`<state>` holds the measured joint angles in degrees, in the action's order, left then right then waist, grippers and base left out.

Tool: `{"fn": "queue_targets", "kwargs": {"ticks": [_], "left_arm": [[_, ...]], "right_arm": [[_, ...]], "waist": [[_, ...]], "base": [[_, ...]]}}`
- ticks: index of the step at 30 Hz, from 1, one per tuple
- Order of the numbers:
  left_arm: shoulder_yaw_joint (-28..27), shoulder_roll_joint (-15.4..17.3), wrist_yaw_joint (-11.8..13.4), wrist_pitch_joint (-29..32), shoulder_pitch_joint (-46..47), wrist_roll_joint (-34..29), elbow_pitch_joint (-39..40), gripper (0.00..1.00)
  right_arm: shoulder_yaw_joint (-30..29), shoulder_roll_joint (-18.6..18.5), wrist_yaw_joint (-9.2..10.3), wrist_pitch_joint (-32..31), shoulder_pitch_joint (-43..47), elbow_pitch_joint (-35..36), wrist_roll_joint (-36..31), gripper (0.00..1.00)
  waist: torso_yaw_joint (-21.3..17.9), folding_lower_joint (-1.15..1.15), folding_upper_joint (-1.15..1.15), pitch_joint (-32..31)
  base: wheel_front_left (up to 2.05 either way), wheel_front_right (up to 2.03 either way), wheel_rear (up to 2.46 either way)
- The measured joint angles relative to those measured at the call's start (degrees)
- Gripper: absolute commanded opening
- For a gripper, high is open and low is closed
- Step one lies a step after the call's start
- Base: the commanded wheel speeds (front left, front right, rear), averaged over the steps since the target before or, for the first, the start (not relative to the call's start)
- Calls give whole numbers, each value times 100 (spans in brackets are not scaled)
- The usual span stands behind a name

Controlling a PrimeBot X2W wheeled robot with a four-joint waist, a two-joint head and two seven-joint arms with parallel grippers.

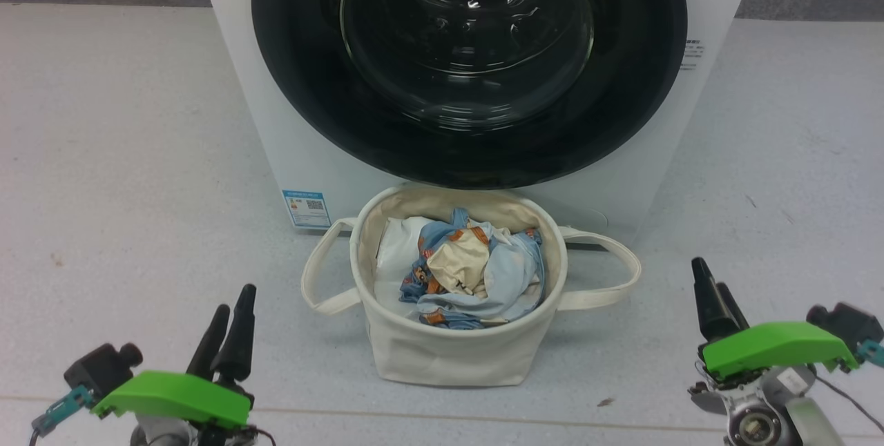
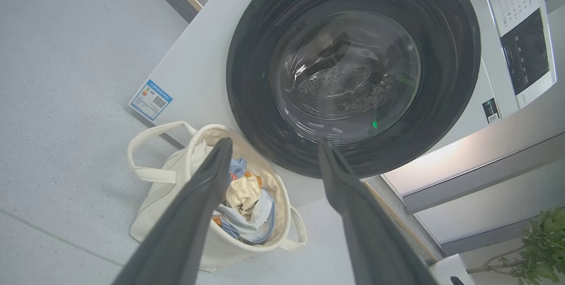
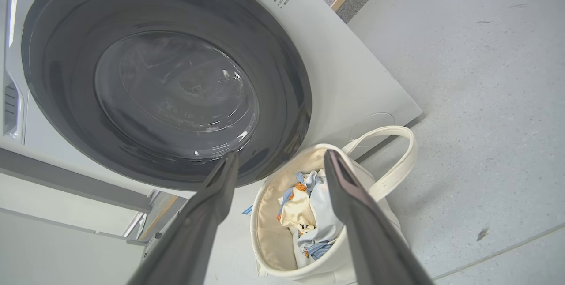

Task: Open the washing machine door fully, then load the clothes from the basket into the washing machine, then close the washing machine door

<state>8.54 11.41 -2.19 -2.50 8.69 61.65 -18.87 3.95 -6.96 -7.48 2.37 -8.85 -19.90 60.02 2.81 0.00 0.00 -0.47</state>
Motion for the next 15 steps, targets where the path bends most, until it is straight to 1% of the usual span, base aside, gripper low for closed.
{"fn": "queue_targets", "kwargs": {"ticks": [4, 9, 15], "left_arm": [[49, 42, 16, -77, 108, -301, -3, 100], [175, 107, 20, -153, 123, -670, -3, 100], [199, 172, 26, -255, 213, -1068, -7, 100]], "right_arm": [[102, -54, 0, 85, -129, 3, -331, 100], [222, -64, 0, 165, -155, 5, -623, 100], [336, -113, 0, 260, -183, 4, -959, 100]], "waist": [[26, 0, 0, -29], [44, 0, 0, -59], [71, 0, 0, -74]], "base": [[0, 0, 0], [0, 0, 0], [0, 0, 0]]}}
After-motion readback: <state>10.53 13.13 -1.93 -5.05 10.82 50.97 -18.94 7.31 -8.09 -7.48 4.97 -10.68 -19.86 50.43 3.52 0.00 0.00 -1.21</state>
